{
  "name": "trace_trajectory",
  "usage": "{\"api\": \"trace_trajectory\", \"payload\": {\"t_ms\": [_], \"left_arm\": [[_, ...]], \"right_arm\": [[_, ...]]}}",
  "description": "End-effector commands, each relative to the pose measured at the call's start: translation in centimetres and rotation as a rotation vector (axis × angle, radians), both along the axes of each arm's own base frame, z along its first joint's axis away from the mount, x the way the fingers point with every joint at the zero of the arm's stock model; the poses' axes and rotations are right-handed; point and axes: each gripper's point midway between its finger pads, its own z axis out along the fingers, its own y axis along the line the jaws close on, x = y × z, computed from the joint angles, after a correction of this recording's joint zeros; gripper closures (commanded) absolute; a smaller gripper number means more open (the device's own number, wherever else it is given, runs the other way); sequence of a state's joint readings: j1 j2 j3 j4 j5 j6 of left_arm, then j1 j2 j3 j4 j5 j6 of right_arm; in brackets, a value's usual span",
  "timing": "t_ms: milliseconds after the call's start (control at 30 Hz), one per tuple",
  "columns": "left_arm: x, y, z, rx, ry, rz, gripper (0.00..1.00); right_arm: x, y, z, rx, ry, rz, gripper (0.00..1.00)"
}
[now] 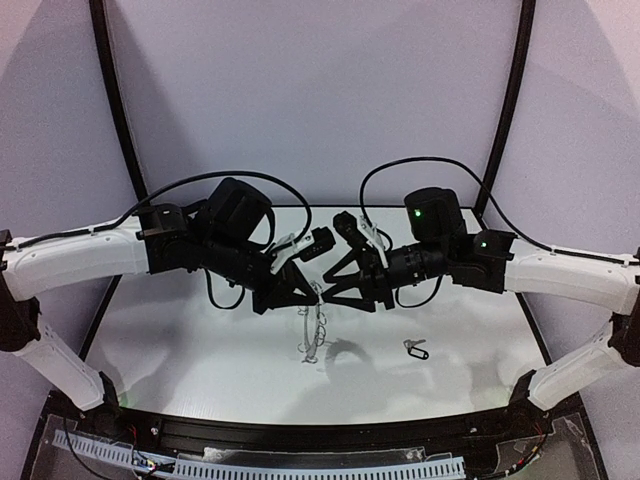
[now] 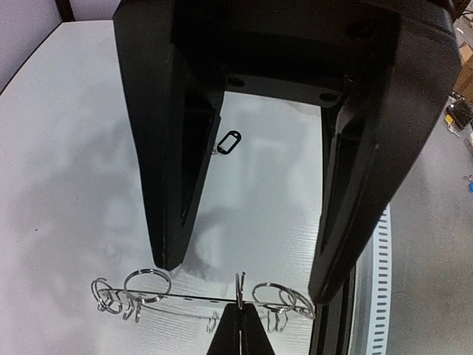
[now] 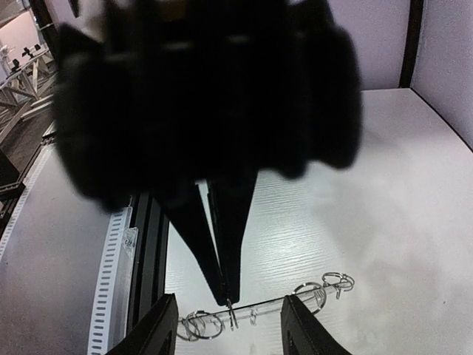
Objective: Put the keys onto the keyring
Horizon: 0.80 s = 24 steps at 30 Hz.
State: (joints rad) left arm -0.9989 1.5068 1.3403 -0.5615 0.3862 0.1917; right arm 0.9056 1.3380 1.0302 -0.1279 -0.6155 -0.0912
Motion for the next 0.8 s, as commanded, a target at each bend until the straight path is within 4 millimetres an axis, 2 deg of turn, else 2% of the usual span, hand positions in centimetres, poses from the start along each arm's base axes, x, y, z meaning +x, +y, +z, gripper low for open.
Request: {"api": "trace_trajectory", "payload": {"t_ms": [0, 467, 767], "left_arm": [[-0.4, 0.0, 2.8, -0.068, -0.045, -0.019, 0.99], [-1.1, 0.7, 3.5, -0.109, -0.058, -0.018, 0.99], [-1.3, 0.6, 3.8, -0.141, -0.059, -0.030, 0.99]], "right_arm": [[0.2, 1.1, -0.1, 0.015, -0.011, 0.010, 0.53], [0.5, 1.1, -1.8, -0.022, -0.003, 0.001, 0.61], [0.0, 1.4, 0.0, 0.043, -0.016, 0.033, 0.63]]}}
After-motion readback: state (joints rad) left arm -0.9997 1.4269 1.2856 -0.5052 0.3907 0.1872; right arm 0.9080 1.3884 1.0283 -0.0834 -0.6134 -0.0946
